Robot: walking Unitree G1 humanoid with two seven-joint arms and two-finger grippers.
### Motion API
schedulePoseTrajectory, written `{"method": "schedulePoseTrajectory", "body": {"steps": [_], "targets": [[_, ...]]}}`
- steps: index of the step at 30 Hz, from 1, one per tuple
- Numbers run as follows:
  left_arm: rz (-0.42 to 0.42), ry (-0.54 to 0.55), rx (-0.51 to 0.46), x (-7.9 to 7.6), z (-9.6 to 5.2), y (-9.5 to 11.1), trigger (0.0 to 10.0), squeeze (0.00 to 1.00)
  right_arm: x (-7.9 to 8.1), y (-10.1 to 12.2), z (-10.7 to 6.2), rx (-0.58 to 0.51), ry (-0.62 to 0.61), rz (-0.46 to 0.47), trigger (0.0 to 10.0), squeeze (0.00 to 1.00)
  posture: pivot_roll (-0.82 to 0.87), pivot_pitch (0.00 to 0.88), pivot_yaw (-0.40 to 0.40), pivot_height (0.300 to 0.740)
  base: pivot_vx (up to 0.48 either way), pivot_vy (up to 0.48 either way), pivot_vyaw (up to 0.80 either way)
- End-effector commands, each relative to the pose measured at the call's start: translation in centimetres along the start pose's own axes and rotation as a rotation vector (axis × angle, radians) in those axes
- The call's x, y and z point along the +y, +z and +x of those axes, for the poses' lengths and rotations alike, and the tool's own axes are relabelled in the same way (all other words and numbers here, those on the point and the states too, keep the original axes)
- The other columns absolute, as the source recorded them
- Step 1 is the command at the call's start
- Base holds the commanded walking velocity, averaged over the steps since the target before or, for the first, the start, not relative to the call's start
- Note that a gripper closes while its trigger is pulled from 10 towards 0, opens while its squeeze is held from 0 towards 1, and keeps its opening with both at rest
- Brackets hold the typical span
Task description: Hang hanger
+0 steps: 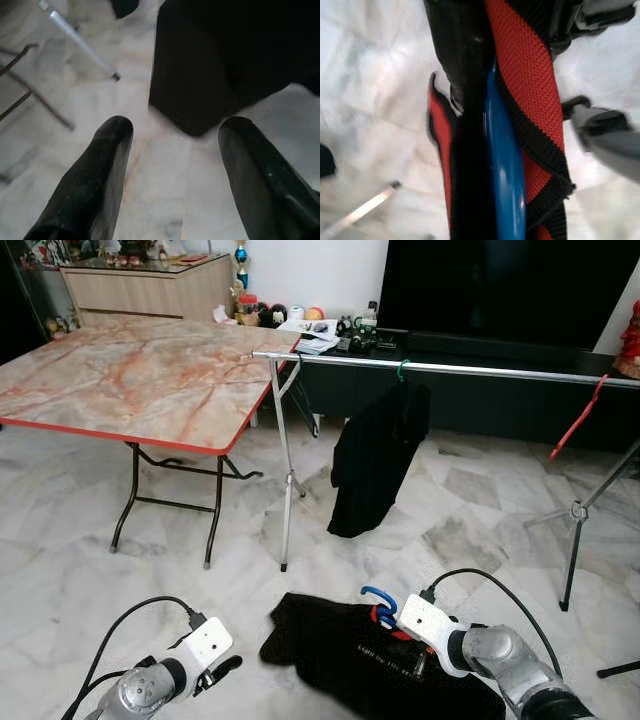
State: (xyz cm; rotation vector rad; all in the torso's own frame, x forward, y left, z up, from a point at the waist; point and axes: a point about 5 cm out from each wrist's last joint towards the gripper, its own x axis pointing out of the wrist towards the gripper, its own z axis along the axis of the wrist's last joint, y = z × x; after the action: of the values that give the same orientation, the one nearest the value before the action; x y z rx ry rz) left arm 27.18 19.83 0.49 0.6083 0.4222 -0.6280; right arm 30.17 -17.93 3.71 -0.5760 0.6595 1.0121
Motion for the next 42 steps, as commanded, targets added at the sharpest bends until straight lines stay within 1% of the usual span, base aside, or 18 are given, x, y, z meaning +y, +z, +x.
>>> {"method": "schedulePoseTrajectory", "body": {"steps": [1,3,4,6,8,10,13,18,19,20,21,22,26,30,42], "targets": [[0.0,-0.01,-0.004,0.3,0.5,0.7,10.0,0.0,-0.7,1.9,-0.8,-0.078,0.039,-0.066,10.0,0.0,0.18,0.0,-0.049,0.74,0.0,0.0,0.0],[-0.008,-0.003,0.006,0.2,0.7,0.7,10.0,0.0,-0.8,2.1,-1.1,-0.083,0.058,-0.077,10.0,0.0,0.18,0.0,-0.052,0.74,0.0,0.0,0.0],[-0.028,0.01,0.003,0.2,0.8,0.8,10.0,0.0,-0.7,2.3,-1.4,-0.092,0.08,-0.092,10.0,0.0,0.17,0.0,-0.054,0.74,0.0,0.0,0.0],[-0.041,0.003,-0.007,0.0,1.0,1.0,10.0,0.0,-0.5,2.6,-1.7,-0.106,0.104,-0.102,10.0,0.0,0.16,0.0,-0.056,0.74,0.0,0.0,0.0],[-0.032,-0.009,-0.004,-0.2,1.2,1.2,10.0,0.0,0.0,3.0,-2.1,-0.144,0.149,-0.118,10.0,0.0,0.16,0.0,-0.057,0.74,0.0,0.0,0.0],[-0.048,-0.006,-0.004,-0.1,1.3,1.4,10.0,0.0,0.3,3.4,-2.6,-0.172,0.178,-0.127,10.0,0.0,0.16,0.0,-0.057,0.74,0.0,0.0,0.0],[-0.06,0.005,0.012,0.1,1.5,1.4,10.0,0.0,0.2,3.9,-3.1,-0.196,0.179,-0.133,10.0,0.0,0.15,0.0,-0.058,0.74,0.0,0.0,0.0],[-0.071,0.037,0.044,0.2,1.7,1.2,10.0,0.0,0.3,4.1,-3.2,-0.202,0.186,-0.139,10.0,0.0,0.14,0.0,-0.058,0.74,0.0,0.0,0.0],[-0.075,0.043,0.05,0.2,1.7,1.1,9.6,0.0,0.3,4.2,-3.4,-0.204,0.187,-0.136,10.0,0.0,0.14,0.0,-0.058,0.74,0.0,0.0,0.0],[-0.074,0.048,0.052,0.3,1.7,1.1,2.9,0.0,0.4,4.2,-3.4,-0.205,0.187,-0.136,10.0,0.0,0.14,0.0,-0.058,0.74,0.0,0.0,0.0],[-0.078,0.052,0.052,0.3,1.7,1.1,0.0,0.0,0.4,4.2,-3.5,-0.202,0.185,-0.137,10.0,0.0,0.14,0.0,-0.058,0.74,0.0,0.0,0.0],[-0.088,0.049,0.05,0.2,1.7,1.1,0.0,0.0,0.4,4.1,-3.5,-0.196,0.179,-0.135,10.0,0.0,0.14,0.0,-0.058,0.74,0.0,0.0,0.0],[-0.077,0.026,0.069,0.0,1.6,0.7,0.0,0.0,0.3,3.7,-3.5,-0.175,0.164,-0.127,10.0,0.0,0.14,0.0,-0.058,0.74,0.0,0.0,0.0],[-0.077,0.033,0.083,0.0,1.4,0.4,0.0,0.0,0.3,3.7,-3.3,-0.168,0.157,-0.121,10.0,0.0,0.14,0.0,-0.056,0.74,0.0,0.0,0.0],[-0.082,0.03,0.084,-0.1,1.5,0.4,0.0,0.0,0.3,4.1,-3.1,-0.174,0.148,-0.116,10.0,0.0,0.15,0.0,-0.057,0.74,0.0,0.0,0.0]]}}
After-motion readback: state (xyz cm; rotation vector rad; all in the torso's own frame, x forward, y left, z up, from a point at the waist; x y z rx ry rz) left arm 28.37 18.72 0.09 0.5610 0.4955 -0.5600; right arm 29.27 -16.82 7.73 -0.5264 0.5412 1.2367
